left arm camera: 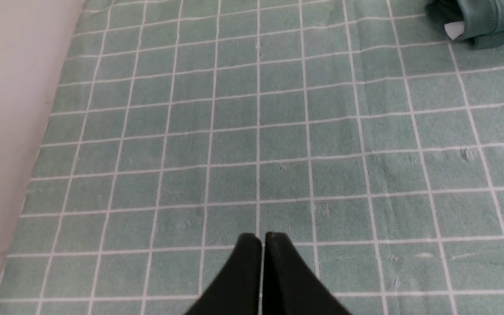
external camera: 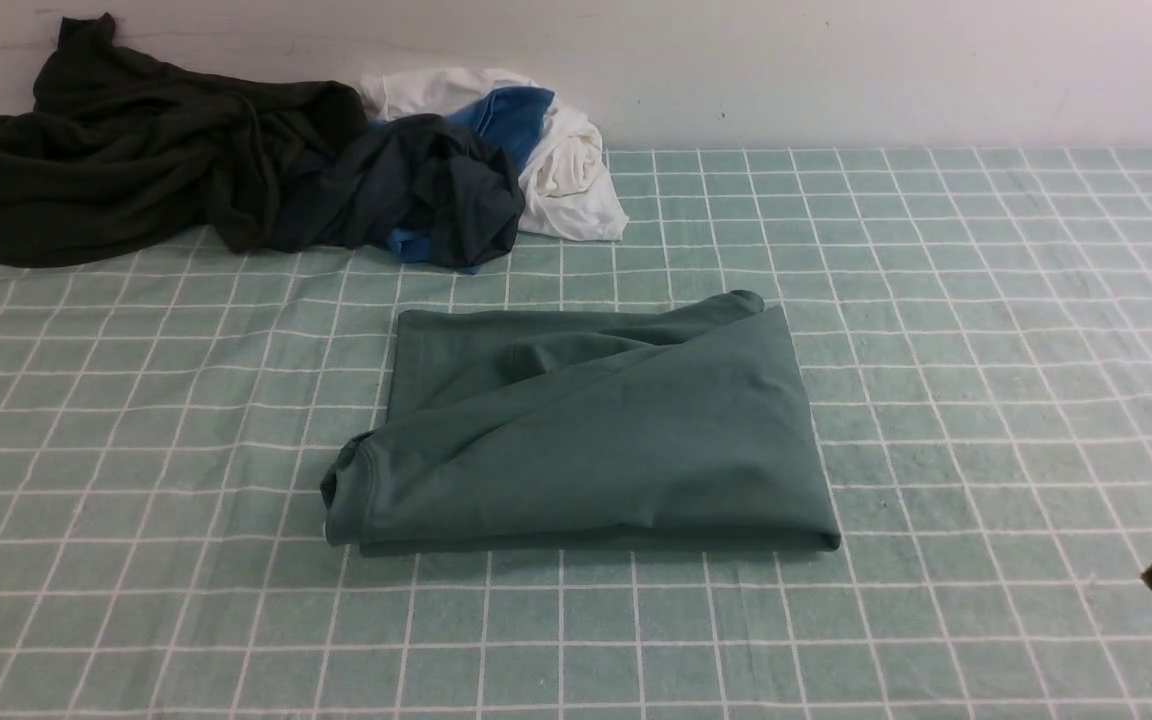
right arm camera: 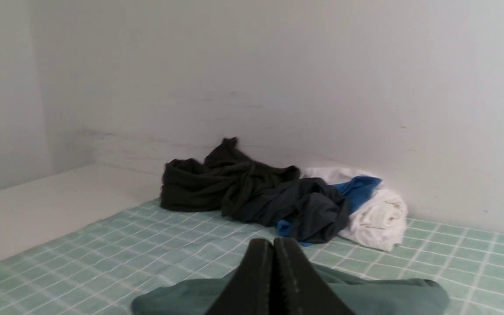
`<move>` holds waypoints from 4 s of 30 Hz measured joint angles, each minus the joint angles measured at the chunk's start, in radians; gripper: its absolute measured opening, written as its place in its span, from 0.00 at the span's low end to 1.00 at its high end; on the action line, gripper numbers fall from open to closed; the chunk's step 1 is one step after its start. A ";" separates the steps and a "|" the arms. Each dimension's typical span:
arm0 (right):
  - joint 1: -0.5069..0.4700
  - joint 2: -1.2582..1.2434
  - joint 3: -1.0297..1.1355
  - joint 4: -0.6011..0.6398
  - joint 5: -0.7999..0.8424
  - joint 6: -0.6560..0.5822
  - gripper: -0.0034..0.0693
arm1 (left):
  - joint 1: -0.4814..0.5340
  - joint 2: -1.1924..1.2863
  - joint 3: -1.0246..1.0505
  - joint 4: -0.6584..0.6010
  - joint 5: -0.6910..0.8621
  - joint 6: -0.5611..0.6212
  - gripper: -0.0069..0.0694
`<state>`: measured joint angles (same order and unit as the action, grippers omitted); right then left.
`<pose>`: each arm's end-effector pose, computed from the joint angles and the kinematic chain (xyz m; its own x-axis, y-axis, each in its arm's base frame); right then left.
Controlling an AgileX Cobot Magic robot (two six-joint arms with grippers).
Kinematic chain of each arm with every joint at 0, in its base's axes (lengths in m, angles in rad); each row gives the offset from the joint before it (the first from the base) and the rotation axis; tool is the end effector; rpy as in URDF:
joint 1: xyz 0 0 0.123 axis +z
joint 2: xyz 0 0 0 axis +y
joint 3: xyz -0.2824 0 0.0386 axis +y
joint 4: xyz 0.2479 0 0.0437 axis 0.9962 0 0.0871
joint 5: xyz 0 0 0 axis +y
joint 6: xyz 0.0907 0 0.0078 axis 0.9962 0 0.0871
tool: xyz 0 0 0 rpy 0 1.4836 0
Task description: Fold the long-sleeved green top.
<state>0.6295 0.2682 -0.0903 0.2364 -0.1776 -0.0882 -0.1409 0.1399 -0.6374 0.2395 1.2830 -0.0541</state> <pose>0.0671 0.0443 0.2415 -0.0144 0.1676 -0.9857 -0.5587 0.8163 0.1470 -0.0060 0.0218 0.3008 -0.6310 0.1043 -0.7688 -0.0274 0.9873 0.1565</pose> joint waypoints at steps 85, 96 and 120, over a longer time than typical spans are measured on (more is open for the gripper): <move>-0.631 -0.279 0.115 -0.290 0.532 0.313 0.03 | 0.137 -0.131 0.580 -0.223 -0.985 0.008 0.09; -0.631 -0.279 0.115 -0.291 0.534 0.313 0.03 | 0.191 -0.151 0.649 -0.232 -0.914 0.011 0.09; -0.631 -0.279 0.115 -0.291 0.534 0.313 0.03 | 0.191 -0.151 0.651 -0.232 -0.925 0.008 0.09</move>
<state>-0.0017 -0.0108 0.0243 -0.0544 0.3560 0.2249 0.0502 -0.0109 0.0138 0.0071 0.3581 -0.0460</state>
